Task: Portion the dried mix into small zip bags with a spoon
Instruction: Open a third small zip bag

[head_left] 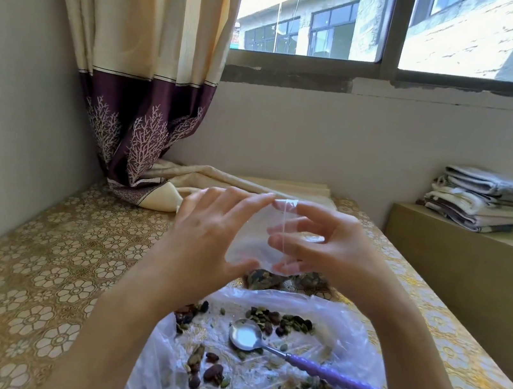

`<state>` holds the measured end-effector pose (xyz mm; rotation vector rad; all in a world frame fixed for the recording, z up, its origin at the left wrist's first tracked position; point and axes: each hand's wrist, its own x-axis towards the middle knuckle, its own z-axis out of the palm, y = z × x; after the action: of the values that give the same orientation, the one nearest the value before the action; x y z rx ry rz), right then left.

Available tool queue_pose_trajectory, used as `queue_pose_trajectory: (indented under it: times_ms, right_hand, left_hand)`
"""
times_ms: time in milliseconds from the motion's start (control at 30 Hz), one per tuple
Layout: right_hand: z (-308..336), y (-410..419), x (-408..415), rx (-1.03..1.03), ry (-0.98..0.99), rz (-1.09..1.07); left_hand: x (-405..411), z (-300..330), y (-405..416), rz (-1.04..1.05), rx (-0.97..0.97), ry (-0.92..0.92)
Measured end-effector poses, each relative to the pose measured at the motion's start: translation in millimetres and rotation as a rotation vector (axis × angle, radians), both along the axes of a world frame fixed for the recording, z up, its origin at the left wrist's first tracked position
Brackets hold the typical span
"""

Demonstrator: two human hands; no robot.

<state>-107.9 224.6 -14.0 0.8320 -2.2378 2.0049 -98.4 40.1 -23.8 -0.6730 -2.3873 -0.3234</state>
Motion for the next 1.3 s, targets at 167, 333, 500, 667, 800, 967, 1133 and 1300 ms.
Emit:
queue_pose_trajectory:
  times_ms: [167,333,500,667,800,967,1133,1300]
  right_hand:
    - [0,5,0,0.017,-0.007,-0.004]
    - [0,3,1,-0.033,-0.001,0.006]
    - [0,4,1,0.006,0.013,0.035]
    - [-3,3,-1,0.0,0.023,0.039]
    - [-2,4,-2,0.054,0.055,-0.049]
    - [-6,2,-1,0.032,0.081,-0.137]
    - [-35,17,10,0.304,0.197,-0.404]
    - [-61,52,27,0.727,0.18,-0.6]
  left_hand:
    - [0,2,-6,0.002,0.031,-0.013]
    - [4,0,7,0.011,0.031,-0.096]
    - [5,1,6,-0.033,0.114,-0.067]
    - [3,-2,6,-0.086,0.157,-0.114]
    - [2,-3,6,-0.057,0.188,-0.119]
    - [10,-7,6,-0.005,0.198,-0.109]
    - [26,-18,-12,0.027,0.276,-0.151]
    - [47,-39,-33,0.093,0.548,-0.132]
